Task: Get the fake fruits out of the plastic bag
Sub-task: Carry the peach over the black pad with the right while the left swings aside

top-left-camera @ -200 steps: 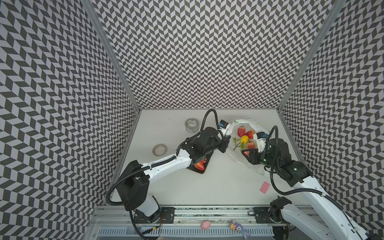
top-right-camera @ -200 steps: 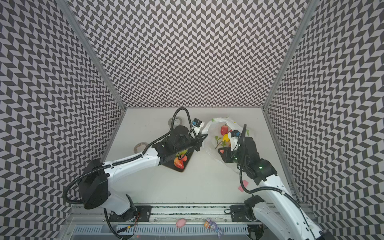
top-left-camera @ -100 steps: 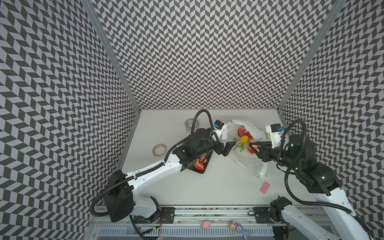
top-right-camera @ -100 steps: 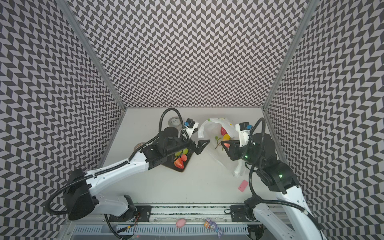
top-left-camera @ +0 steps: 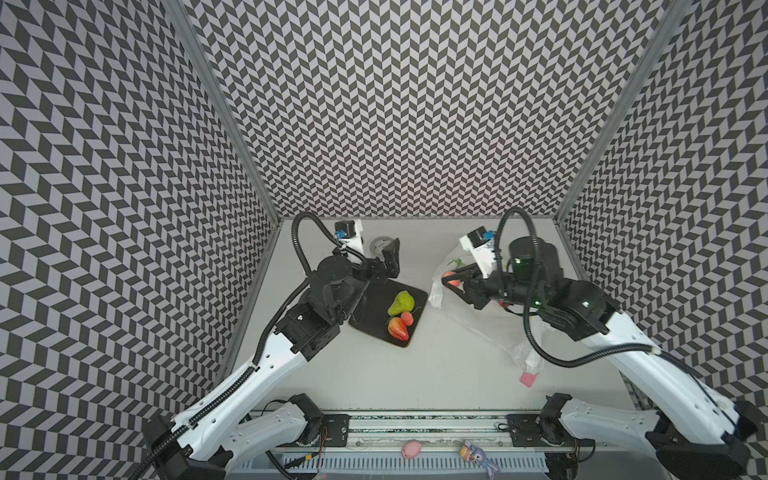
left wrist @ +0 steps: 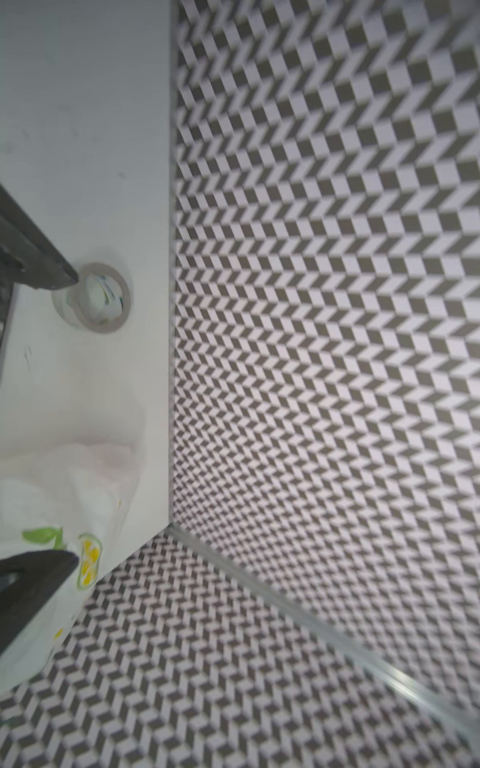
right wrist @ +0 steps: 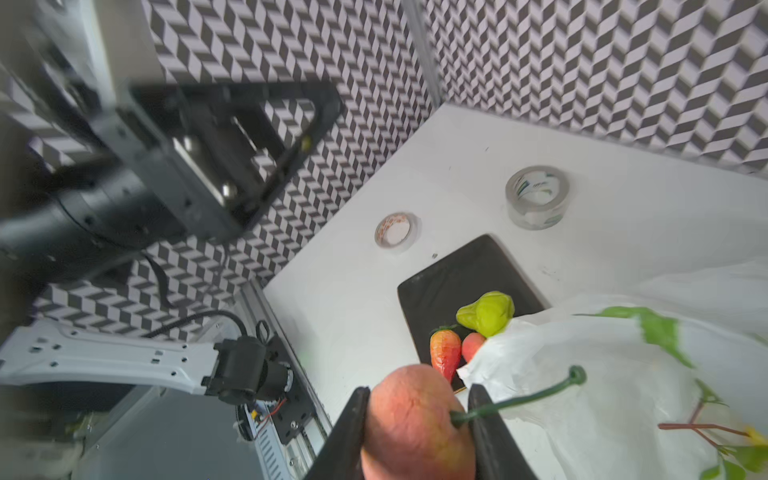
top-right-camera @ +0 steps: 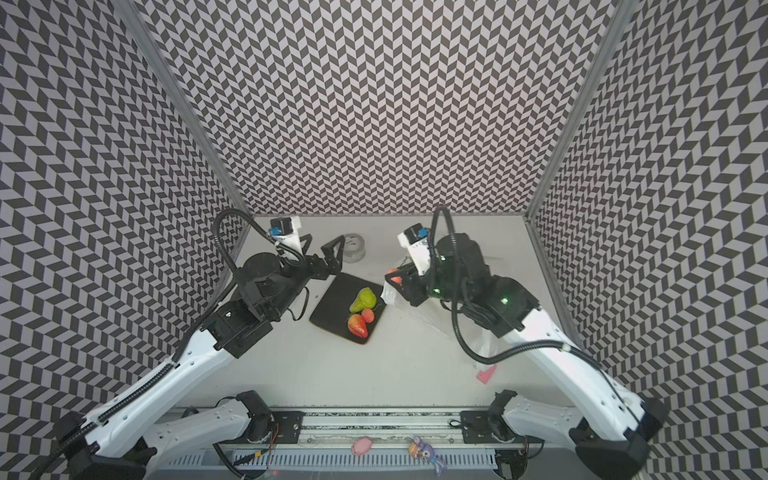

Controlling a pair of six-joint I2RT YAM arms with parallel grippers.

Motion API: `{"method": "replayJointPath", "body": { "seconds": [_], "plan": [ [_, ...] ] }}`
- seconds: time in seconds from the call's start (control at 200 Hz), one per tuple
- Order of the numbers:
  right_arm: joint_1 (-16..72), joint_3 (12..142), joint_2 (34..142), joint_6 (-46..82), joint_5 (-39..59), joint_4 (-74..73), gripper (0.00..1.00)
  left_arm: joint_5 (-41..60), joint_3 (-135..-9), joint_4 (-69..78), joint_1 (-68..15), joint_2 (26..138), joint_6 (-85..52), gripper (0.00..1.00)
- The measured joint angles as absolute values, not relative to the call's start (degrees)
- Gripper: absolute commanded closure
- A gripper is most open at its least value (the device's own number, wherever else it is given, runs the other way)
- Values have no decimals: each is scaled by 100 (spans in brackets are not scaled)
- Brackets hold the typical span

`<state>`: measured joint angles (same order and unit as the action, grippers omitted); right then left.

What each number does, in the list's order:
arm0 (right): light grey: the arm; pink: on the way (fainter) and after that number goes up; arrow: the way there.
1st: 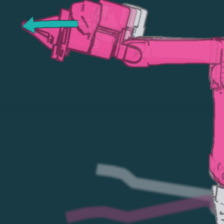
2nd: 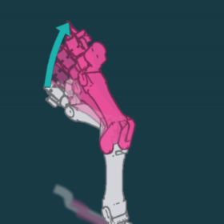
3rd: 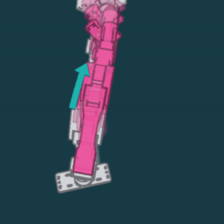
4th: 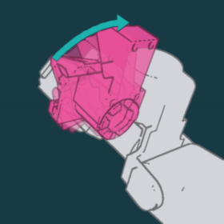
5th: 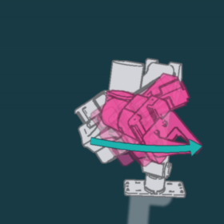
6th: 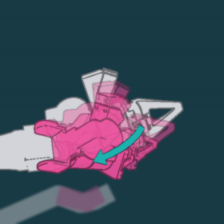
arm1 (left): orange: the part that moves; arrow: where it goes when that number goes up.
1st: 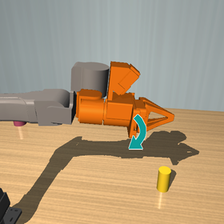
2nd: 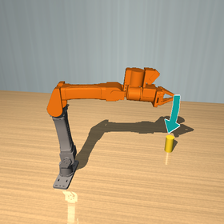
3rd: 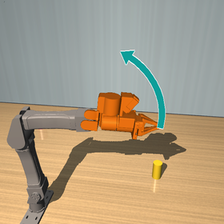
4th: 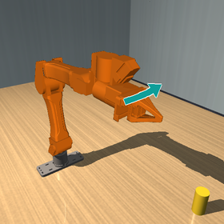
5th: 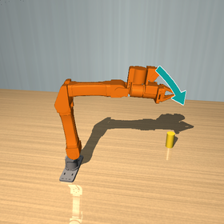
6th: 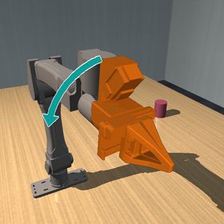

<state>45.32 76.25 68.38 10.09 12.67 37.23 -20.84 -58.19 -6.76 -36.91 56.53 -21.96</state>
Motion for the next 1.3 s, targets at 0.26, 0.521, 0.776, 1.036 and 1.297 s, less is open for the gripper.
{"method": "replayJointPath", "body": {
  "seconds": [0.26, 0.521, 0.776, 1.036, 1.297],
  "plan": [
    [5817, 7800, 8864, 316, 443, 3183, 69, -2759, -5819, -1398, -2051, 5205, -2766, 3],
    [6173, 9135, 11153, 145, -180, 3052, 69, -3247, -5878, -1605, -1907, 4915, -2727, 3],
    [6187, 9327, 12070, 427, -886, 3026, 68, -3361, -5885, -1634, -1907, 4895, -2639, 3],
    [6187, 9330, 12291, 585, -1234, 3000, 56, -3382, -5883, -1634, -1907, 4915, -2545, 3],
    [6189, 9330, 12315, 558, -1363, 2934, 31, -3380, -5878, -1632, -1907, 4950, -2539, 3]
  ]
}}
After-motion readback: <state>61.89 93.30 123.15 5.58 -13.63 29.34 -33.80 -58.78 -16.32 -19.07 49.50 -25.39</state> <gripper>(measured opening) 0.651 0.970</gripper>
